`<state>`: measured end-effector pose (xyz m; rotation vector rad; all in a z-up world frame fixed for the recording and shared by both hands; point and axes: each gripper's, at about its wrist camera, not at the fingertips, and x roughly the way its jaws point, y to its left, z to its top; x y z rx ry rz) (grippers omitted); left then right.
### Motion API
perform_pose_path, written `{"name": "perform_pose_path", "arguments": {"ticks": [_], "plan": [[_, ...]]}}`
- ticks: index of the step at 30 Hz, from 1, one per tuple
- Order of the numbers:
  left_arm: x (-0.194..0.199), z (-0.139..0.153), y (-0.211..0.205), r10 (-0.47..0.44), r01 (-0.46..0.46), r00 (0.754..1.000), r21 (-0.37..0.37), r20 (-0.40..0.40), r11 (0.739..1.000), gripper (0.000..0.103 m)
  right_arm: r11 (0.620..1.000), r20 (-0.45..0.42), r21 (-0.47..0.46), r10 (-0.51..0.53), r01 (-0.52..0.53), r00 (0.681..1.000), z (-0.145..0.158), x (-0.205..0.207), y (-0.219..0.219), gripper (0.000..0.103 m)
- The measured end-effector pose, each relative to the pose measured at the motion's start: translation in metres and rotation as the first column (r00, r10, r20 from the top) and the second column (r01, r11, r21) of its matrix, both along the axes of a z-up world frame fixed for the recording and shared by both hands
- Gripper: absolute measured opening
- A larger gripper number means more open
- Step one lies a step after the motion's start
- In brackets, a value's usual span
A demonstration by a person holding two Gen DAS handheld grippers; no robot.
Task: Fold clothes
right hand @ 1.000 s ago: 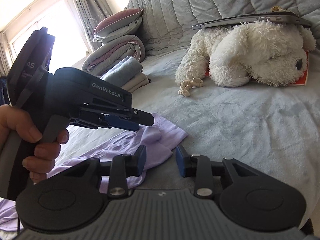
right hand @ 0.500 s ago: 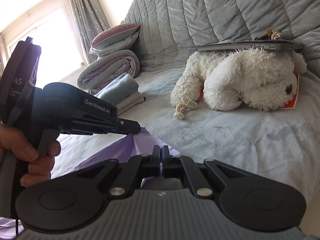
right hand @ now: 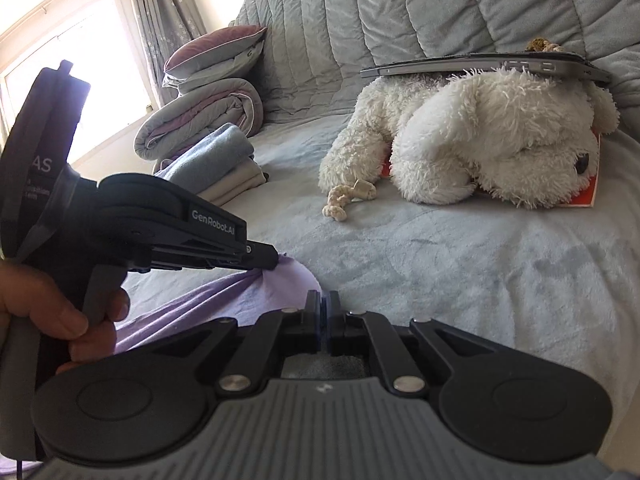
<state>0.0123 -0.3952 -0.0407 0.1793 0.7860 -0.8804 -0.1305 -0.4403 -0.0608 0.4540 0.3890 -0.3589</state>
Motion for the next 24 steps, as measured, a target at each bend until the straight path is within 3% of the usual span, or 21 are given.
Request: {"name": "perform_pose_path", "arguments": {"ticks": [1, 2, 5, 9, 11, 13, 14, 24], "plan": [[-0.002, 0.0, 0.003, 0.007, -0.007, 1.0, -0.009, 0.0, 1.0, 0.029, 1.0, 0.008, 0.004, 0.011, -0.011, 1.0, 0.002, -0.002, -0.001, 0.008], [-0.006, 0.003, 0.008, 0.018, -0.017, 1.0, -0.022, 0.012, 1.0, 0.044, 1.0, 0.016, 0.008, 0.023, -0.023, 1.0, 0.004, -0.005, -0.002, 0.014], [-0.02, 0.01, 0.031, 0.06, -0.057, 0.997, -0.063, 0.039, 0.996, 0.051, 0.998, 0.024, -0.007, 0.07, -0.07, 0.997, 0.01, -0.008, 0.007, 0.014], [-0.034, 0.016, 0.075, 0.141, -0.135, 0.988, -0.109, 0.057, 0.985, 0.069, 0.99, 0.027, -0.039, 0.139, -0.138, 0.99, 0.018, -0.011, 0.022, 0.014], [-0.039, 0.017, 0.1, 0.188, -0.18, 0.98, -0.125, 0.061, 0.976, 0.072, 0.984, 0.027, -0.055, 0.173, -0.172, 0.984, 0.022, -0.013, 0.029, 0.016], [-0.042, 0.019, 0.129, 0.241, -0.232, 0.969, -0.133, 0.058, 0.964, 0.074, 0.976, 0.027, -0.071, 0.207, -0.205, 0.978, 0.026, -0.014, 0.037, 0.028], [-0.044, 0.019, 0.145, 0.27, -0.26, 0.961, -0.136, 0.058, 0.956, 0.074, 0.972, 0.027, -0.079, 0.224, -0.222, 0.974, 0.028, -0.015, 0.041, 0.041], [-0.058, 0.022, 0.297, 0.484, -0.477, 0.874, -0.123, 0.036, 0.87, 0.074, 0.912, -0.082, -0.157, 0.371, -0.38, 0.925, 0.028, 0.002, 0.1, 0.042]]}}
